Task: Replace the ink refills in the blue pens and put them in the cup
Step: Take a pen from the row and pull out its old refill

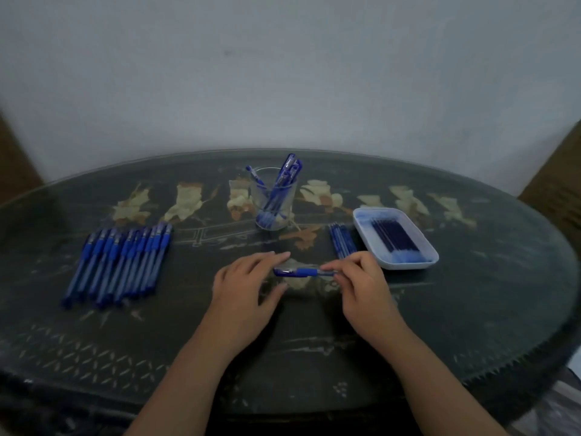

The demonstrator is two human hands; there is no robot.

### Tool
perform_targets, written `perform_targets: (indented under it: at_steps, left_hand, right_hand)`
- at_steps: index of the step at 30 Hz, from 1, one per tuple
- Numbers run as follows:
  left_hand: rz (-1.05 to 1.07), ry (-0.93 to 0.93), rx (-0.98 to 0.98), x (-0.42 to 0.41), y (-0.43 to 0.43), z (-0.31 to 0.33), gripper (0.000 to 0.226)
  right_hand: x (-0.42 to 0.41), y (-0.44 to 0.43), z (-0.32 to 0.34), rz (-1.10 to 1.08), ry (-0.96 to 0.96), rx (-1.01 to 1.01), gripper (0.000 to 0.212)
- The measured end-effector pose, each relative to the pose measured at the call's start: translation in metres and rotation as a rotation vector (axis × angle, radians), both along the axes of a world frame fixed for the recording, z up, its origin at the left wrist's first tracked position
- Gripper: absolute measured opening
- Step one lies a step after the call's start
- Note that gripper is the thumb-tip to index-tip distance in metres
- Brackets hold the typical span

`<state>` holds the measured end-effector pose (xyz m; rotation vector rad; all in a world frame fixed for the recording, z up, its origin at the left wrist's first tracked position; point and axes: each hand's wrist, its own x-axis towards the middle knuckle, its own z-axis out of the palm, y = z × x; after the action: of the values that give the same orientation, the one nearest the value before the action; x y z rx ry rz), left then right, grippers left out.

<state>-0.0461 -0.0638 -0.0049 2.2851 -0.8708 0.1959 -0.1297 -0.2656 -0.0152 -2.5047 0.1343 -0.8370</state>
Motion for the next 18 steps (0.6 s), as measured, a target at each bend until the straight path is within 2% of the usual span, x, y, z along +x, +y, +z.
perform_targets:
  at_steps: [4,8,14,18]
  left_hand:
    - [-0.015,-0.020,-0.081,0.005,-0.017,-0.011,0.032]
    - [-0.014,-0.066,-0.106,0.006,-0.020,-0.014,0.036]
    - [-0.026,-0.071,-0.151,0.008,-0.016,-0.014,0.032]
    - [-0.003,-0.130,-0.210,0.004,-0.016,-0.006,0.037]
  right_hand:
    - [-0.001,-0.005,-0.002,0.048,-0.012,0.037,0.026]
    - [0.001,0.003,-0.004,0.104,-0.026,0.015,0.030]
    - [0.005,-0.001,-0.008,0.112,-0.056,-0.026,0.057]
    - [0.006,-0.001,-0.007,0.137,-0.058,-0.016,0.065]
